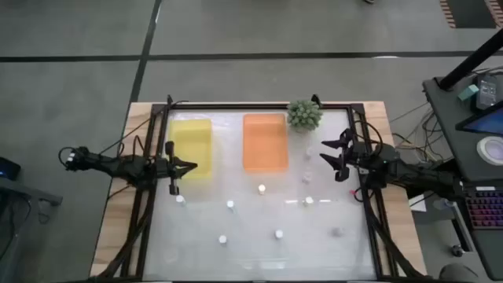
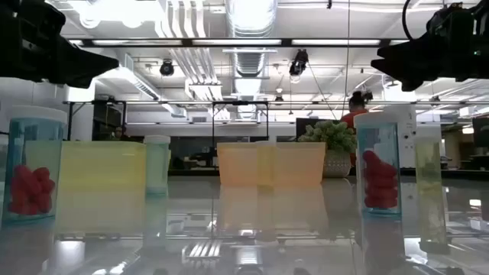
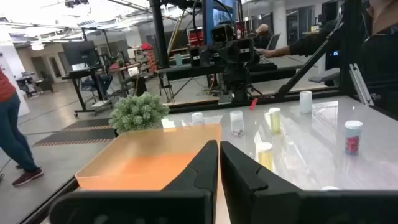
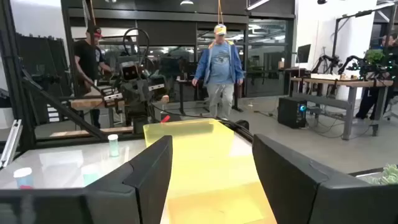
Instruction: Pick and place medicine bottles into bin by pill shape (circle, oval)
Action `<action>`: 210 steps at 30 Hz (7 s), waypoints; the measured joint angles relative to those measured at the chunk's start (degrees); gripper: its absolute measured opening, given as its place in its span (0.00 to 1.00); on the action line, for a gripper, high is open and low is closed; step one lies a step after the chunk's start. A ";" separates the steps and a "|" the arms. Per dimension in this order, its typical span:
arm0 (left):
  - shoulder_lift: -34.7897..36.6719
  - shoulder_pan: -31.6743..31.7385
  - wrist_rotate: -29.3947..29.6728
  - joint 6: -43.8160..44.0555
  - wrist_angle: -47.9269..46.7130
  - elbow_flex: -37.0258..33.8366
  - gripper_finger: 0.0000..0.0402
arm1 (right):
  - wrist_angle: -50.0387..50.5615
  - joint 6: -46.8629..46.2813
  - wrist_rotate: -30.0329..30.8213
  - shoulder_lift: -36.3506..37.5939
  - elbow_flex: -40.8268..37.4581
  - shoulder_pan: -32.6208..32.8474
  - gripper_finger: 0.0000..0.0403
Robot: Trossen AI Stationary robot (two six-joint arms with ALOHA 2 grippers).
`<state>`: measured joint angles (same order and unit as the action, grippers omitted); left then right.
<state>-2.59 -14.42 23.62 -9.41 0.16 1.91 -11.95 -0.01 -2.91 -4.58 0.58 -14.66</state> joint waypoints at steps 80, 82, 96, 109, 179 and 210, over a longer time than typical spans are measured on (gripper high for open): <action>0.00 -0.02 0.02 0.00 -0.01 0.00 0.00 | -0.02 0.00 0.02 -0.01 0.00 -0.01 0.53; -0.01 0.00 0.00 0.00 0.00 0.00 0.00 | -0.02 0.00 0.00 0.00 0.00 -0.02 0.53; 0.00 0.00 0.02 0.00 0.00 0.00 0.00 | -0.06 0.07 0.02 0.00 0.00 0.00 0.53; 0.00 0.00 0.01 0.00 0.00 0.00 0.00 | -0.77 0.01 0.01 -0.01 0.00 0.00 0.53; -45.31 -0.41 -3.39 64.28 10.31 42.38 0.00 | -13.74 4.37 2.98 -3.85 1.86 0.00 0.53; -96.64 -19.48 -26.74 57.87 -54.96 91.69 0.00 | -13.88 4.75 3.02 -3.82 1.90 -0.01 0.53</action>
<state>-99.24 -33.90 -3.12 48.46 -54.80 93.60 -25.82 4.74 0.11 -8.40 2.48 -14.67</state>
